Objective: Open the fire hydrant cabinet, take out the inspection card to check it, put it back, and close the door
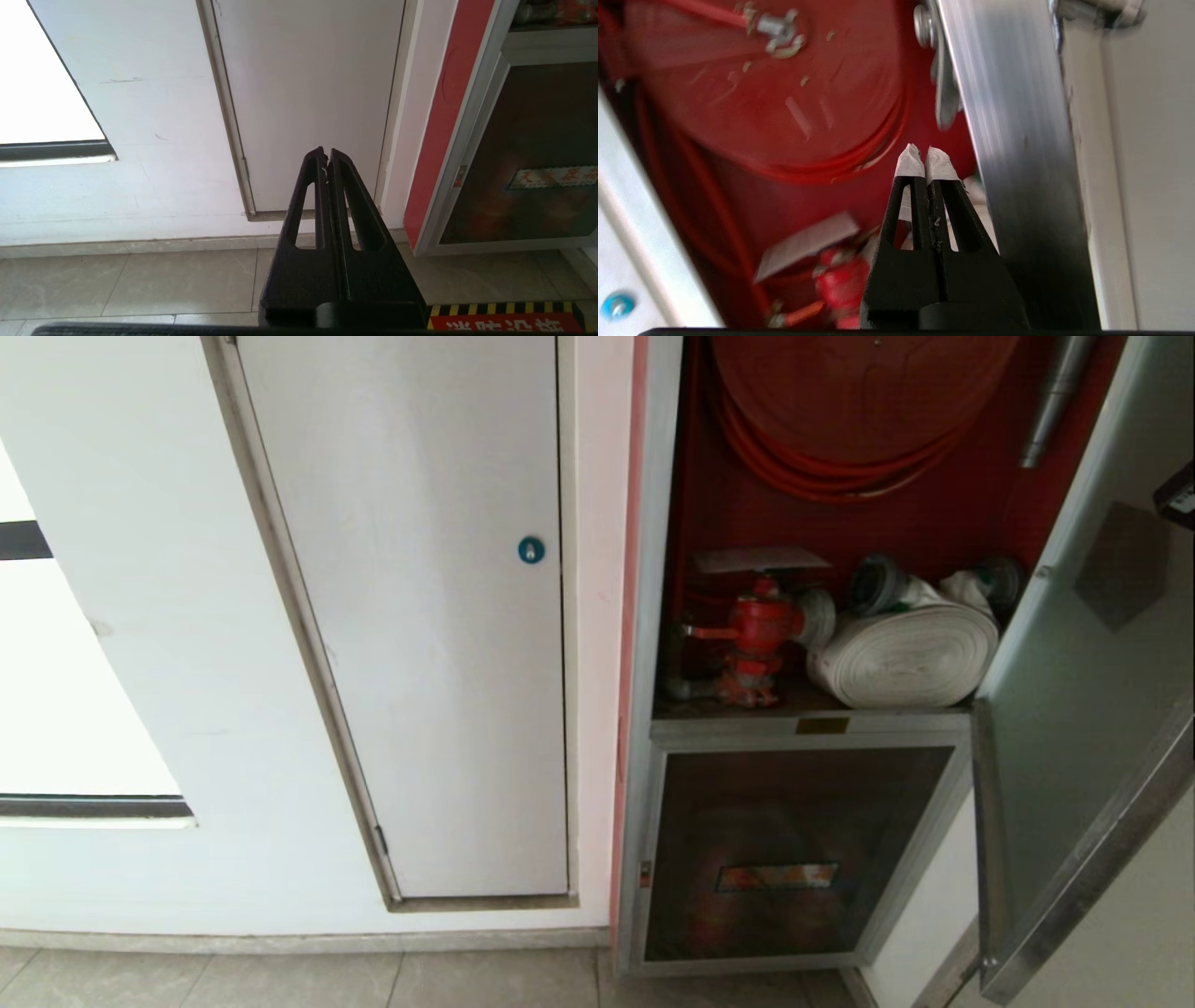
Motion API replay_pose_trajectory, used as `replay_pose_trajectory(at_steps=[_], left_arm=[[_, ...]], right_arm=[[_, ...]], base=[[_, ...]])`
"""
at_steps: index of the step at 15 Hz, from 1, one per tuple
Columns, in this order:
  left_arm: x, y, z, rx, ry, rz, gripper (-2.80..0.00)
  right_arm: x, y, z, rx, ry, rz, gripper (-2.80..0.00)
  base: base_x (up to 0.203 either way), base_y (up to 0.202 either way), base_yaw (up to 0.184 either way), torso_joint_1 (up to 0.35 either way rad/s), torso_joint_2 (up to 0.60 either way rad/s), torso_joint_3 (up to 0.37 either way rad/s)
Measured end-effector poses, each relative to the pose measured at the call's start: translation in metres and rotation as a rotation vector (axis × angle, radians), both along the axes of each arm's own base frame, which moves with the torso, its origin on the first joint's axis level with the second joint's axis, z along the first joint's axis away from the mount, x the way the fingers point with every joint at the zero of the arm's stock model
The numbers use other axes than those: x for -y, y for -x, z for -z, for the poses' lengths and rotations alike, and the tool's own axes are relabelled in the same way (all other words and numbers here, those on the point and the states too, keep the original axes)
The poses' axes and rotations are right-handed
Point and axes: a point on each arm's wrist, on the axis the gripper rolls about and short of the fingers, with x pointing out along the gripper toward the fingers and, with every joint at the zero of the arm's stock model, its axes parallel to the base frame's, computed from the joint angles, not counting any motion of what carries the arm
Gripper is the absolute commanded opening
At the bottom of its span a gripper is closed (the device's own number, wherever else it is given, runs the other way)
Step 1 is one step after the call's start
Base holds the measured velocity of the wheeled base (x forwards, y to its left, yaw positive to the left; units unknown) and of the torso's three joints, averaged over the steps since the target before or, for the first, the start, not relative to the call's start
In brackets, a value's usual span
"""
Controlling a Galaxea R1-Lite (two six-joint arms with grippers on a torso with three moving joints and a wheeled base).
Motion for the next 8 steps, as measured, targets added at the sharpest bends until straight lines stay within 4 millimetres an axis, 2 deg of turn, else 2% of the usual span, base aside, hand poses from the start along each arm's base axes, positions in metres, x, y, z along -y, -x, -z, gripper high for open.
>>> replay_pose_trajectory(at_steps=[8], left_arm=[[0.000, 0.000, 0.000, 0.000, -0.001, 0.000, -2.80]], right_arm=[[0.039, 0.004, 0.000, -0.009, -0.008, 0.206, -2.80]], base=[[0.000, 0.000, 0.000, 0.000, 0.00, 0.000]])
